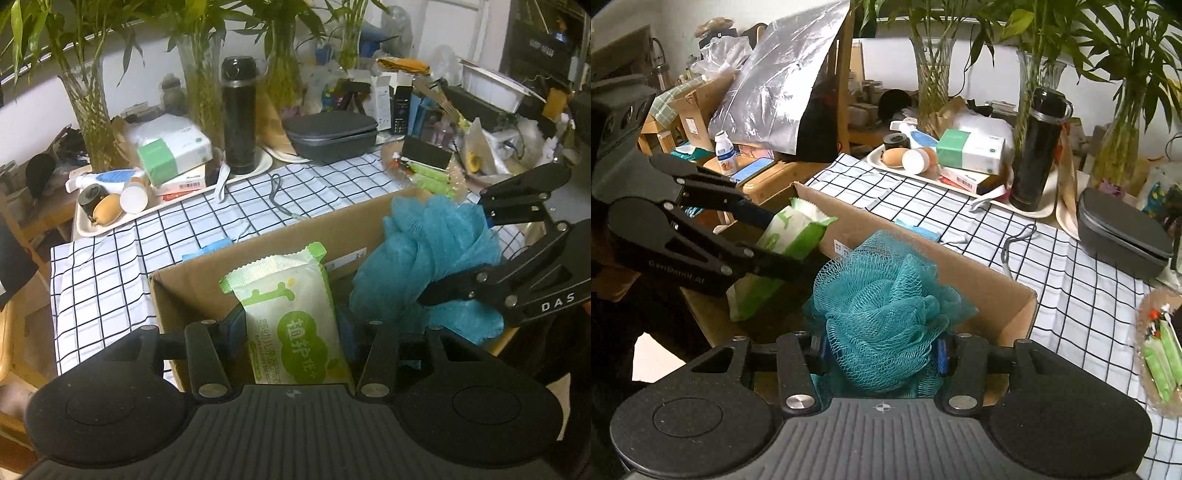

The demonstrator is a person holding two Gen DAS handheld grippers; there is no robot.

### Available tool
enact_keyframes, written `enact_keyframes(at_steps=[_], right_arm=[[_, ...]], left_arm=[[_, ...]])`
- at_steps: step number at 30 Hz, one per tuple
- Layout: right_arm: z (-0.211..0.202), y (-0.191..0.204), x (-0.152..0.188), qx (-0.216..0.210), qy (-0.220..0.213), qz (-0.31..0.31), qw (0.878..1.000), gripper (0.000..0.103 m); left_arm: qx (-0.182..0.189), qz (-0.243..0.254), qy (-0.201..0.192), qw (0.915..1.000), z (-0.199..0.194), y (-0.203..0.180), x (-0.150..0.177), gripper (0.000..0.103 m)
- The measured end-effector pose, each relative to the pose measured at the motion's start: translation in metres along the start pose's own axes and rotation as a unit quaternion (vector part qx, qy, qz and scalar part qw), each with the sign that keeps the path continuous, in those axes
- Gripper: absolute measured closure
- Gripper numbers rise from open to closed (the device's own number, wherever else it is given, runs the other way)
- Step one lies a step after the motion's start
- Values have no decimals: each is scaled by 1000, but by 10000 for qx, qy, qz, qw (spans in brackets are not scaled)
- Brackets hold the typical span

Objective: Organize soft objects
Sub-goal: 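Carry the wipe pack and sponge into the box with both tools, then open both tools to release the wipe pack and sponge in the box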

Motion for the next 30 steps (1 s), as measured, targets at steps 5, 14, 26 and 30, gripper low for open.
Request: enact_keyframes(at_steps=[5, 14, 26, 30], right_arm=[[0, -2, -2, 44, -3, 26, 10000, 49], [-5, -12, -8, 345, -180, -16, 9992, 0], [-2, -15, -6, 466, -111, -13, 9988, 0], [-2, -16, -7, 494, -136, 8, 9987, 0]], left_arm=[[-9, -3, 64, 10000, 1, 0, 3, 54], [-372, 157, -21, 9992, 1, 6, 1, 32], [-231, -104, -127, 9996, -2, 12, -1, 32], [-198, -120, -147, 9996, -3, 11, -1, 32]])
Point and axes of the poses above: each gripper's, at about its wrist camera, not at the fingertips, and z roughly the way its jaws point, y to its left, x to its underside, the point moved 10 cm from there along z, roughly the way its jaws point, and after that the axes turned 7 degrees about -z, right-handed, at the moved point
